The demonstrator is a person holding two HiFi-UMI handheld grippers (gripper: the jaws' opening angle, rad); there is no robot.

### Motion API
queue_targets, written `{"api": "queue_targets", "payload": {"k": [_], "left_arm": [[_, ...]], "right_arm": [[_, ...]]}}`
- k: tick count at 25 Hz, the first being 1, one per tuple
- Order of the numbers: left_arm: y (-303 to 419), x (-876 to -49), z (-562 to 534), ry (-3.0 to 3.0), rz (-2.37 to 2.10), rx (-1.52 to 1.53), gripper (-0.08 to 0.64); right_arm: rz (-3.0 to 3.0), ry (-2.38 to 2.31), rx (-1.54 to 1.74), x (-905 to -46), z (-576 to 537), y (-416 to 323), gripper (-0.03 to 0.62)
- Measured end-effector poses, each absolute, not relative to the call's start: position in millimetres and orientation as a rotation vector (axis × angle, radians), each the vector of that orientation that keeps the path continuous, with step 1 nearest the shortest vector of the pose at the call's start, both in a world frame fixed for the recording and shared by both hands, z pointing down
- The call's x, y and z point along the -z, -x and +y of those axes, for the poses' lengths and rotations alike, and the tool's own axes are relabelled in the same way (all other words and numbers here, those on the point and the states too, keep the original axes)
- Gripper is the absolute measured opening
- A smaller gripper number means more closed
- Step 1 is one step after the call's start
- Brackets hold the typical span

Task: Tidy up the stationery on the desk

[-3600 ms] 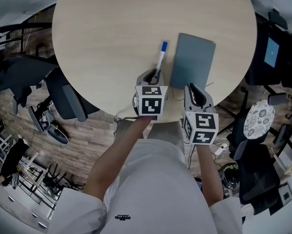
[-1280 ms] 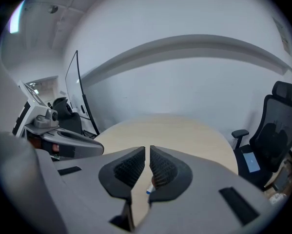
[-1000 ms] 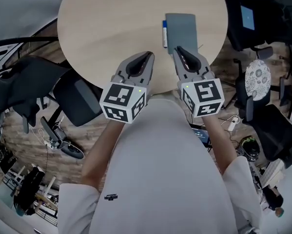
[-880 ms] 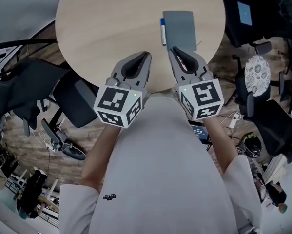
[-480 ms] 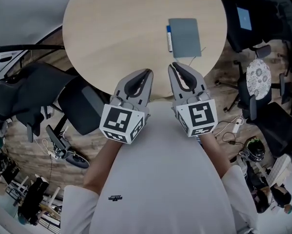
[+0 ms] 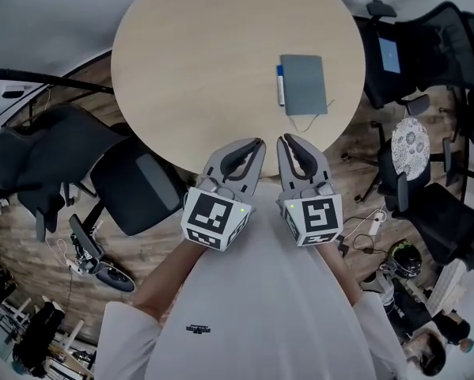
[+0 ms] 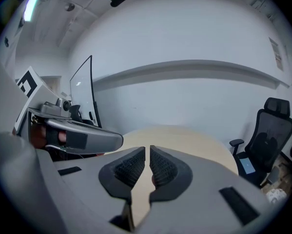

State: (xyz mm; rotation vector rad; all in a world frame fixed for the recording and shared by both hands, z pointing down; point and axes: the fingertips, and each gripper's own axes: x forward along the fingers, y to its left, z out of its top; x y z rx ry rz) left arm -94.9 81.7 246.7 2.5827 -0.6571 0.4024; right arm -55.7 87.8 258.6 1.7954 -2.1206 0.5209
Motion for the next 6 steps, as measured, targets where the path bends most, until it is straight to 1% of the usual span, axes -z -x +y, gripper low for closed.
{"api": "queue_targets", "payload": {"k": [6], "left_arm": [[122.6,-244.4,86.9,-2.643,-0.634,-0.455,0.028]], "right_arm": [[-2.108,-1.827,-0.506,-250.1,92.8,83.5,0.055]]}}
